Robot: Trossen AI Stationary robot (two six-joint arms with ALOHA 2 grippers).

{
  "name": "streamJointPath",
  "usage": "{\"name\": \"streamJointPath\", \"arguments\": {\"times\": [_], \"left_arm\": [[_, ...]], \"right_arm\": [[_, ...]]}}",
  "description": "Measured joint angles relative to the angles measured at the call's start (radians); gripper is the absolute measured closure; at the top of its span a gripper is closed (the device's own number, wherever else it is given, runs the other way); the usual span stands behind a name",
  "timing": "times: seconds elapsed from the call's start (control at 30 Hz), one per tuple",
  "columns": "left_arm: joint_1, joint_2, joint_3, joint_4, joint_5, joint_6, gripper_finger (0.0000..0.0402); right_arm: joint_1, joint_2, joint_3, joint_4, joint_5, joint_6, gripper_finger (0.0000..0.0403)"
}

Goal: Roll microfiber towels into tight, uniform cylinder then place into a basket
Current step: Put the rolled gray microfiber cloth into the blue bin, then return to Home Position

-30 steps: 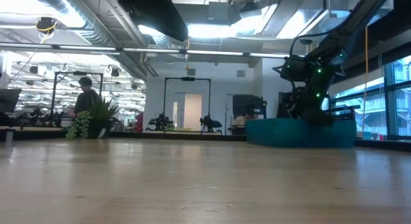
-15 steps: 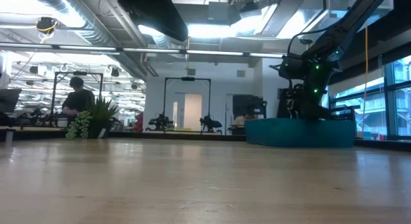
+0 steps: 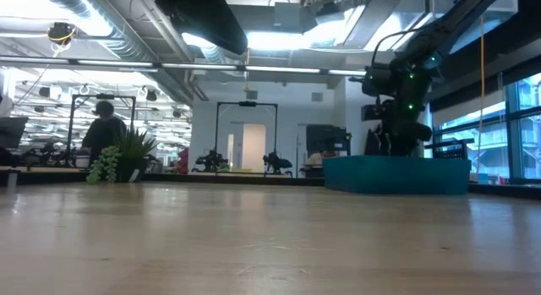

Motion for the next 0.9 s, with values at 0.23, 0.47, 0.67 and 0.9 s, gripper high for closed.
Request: {"name": "streamJointPath", "arguments": {"times": [0.23, 0.47, 0.67, 0.9], "left_arm": [[0.000, 0.000, 0.000, -0.001, 0.000, 0.000, 0.0294], [0.000, 0.000, 0.000, -0.004, 0.020, 0.000, 0.0294], [0.010, 0.000, 0.000, -0.014, 0.024, 0.000, 0.0294], [0.059, -0.065, 0.000, -0.009, 0.013, 0.098, 0.0333]], "right_arm": [[0.000, -0.001, 0.041, -0.097, 0.000, 0.003, 0.0171], [0.001, -0.001, 0.041, -0.095, -0.001, 0.097, 0.0171], [0.026, -0.001, 0.041, -0.044, -0.191, 0.229, 0.0171], [0.145, -0.070, 0.078, 0.014, -0.102, 0.239, 0.0210]]}}
